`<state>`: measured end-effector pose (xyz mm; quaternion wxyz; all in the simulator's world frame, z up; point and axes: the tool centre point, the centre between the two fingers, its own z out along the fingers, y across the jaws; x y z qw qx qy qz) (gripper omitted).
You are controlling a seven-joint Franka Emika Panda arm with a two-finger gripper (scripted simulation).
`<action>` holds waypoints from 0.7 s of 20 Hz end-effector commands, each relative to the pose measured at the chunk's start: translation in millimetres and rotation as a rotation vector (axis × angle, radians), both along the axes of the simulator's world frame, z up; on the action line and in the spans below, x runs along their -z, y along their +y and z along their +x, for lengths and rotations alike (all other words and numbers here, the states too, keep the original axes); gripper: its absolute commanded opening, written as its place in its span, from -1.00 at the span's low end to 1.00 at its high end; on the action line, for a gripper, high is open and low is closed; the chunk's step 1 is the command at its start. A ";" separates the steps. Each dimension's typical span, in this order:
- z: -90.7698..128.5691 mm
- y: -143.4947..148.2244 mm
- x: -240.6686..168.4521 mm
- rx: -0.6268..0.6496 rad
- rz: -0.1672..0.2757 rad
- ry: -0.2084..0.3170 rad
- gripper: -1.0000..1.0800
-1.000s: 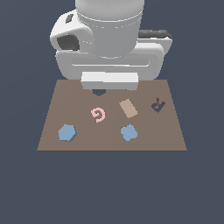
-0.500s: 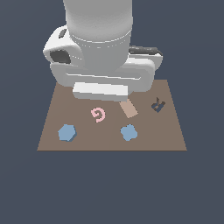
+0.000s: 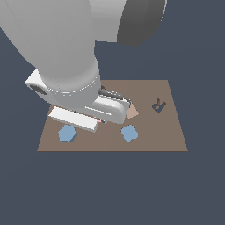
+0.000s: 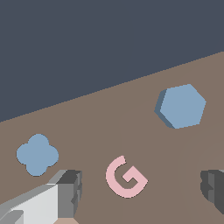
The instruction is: Insert a designated object into the corresponding slot on a board.
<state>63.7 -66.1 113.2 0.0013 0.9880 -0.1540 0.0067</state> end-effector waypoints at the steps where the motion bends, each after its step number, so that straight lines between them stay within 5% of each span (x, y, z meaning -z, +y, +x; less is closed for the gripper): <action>1: 9.4 -18.2 14.9 0.073 0.001 0.003 0.92; 14: 30.0 -78.1 60.1 0.303 0.006 0.011 0.92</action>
